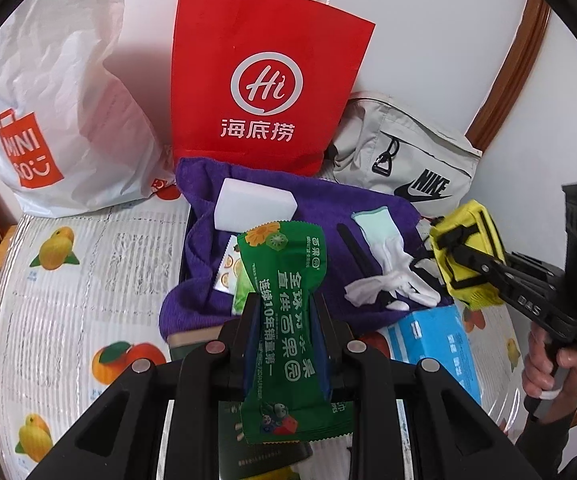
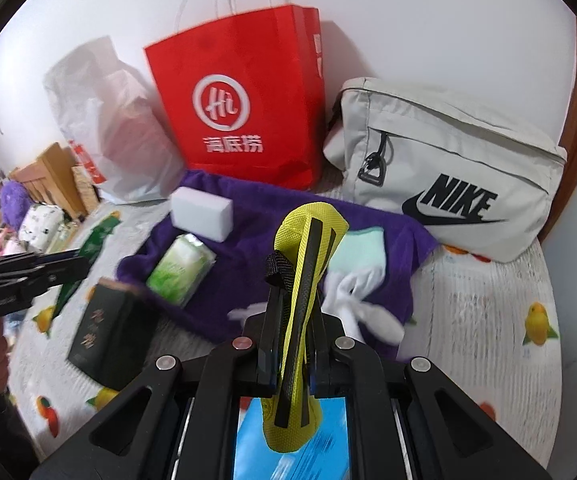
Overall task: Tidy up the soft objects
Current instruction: 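Lower the pouch and snack packet onto the towel and open both grippers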
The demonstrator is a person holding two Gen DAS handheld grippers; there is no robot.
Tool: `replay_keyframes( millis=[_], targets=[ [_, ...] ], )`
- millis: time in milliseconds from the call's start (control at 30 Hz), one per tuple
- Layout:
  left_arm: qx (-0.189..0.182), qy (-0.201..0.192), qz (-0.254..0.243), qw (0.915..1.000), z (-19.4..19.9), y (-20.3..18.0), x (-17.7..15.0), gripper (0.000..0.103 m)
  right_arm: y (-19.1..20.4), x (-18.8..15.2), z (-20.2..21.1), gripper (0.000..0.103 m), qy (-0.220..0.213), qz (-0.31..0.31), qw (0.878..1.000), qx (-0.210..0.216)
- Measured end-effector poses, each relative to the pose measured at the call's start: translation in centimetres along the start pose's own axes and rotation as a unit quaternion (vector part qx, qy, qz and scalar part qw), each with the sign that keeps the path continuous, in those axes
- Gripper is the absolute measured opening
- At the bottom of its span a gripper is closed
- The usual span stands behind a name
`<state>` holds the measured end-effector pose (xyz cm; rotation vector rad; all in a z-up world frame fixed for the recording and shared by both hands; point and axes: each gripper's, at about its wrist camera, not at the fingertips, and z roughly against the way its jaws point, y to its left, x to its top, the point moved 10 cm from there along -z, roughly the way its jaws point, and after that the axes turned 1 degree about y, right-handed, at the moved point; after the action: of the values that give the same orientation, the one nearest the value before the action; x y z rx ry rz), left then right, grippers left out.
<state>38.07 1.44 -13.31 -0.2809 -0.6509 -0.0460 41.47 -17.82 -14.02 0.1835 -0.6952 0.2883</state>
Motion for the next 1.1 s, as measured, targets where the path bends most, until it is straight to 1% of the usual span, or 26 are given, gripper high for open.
replay_keyframes(
  millis=[100, 367, 467, 567, 800, 900, 967, 1100],
  targets=[
    [-0.004, 0.006, 0.001, 1.0000, -1.1, -0.1, 0.6, 0.023, -0.3, 0.8, -2.2, 0.010, 0.011, 0.000, 1.000, 0.001],
    [-0.022, 0.028, -0.010, 0.9993, -3.8, -1.4, 1.5, 0.023, -0.3, 1.6, -7.6, 0.010, 0.038, -0.016, 0.999, 0.035],
    [-0.013, 0.032, -0.020, 0.9992, -4.7, -1.6, 2.0, 0.023, -0.4, 1.5, -9.3, 0.010, 0.050, -0.012, 0.998, 0.031],
    [-0.017, 0.037, -0.021, 0.9989, -5.7, -1.8, 2.3, 0.023, -0.4, 1.3, -10.2, 0.011, 0.061, -0.015, 0.997, 0.047],
    [-0.025, 0.054, -0.030, 0.9978, -8.2, -3.5, 2.8, 0.024, -2.2, 1.0, -10.7, 0.015, 0.074, -0.016, 0.997, 0.035],
    [-0.016, 0.062, -0.039, 0.9972, -9.6, -4.1, 2.9, 0.025, -2.8, 1.0, -10.5, 0.028, 0.075, -0.010, 0.997, 0.031],
    [-0.012, 0.070, -0.041, 0.9966, -10.6, -4.3, 2.8, 0.026, -3.0, 1.2, -10.1, 0.043, 0.069, -0.001, 0.997, 0.023],
    [-0.013, 0.087, -0.037, 0.9954, -12.2, -4.5, 2.3, 0.026, -3.5, 1.4, -9.1, 0.047, 0.064, 0.017, 0.998, 0.008]
  ],
)
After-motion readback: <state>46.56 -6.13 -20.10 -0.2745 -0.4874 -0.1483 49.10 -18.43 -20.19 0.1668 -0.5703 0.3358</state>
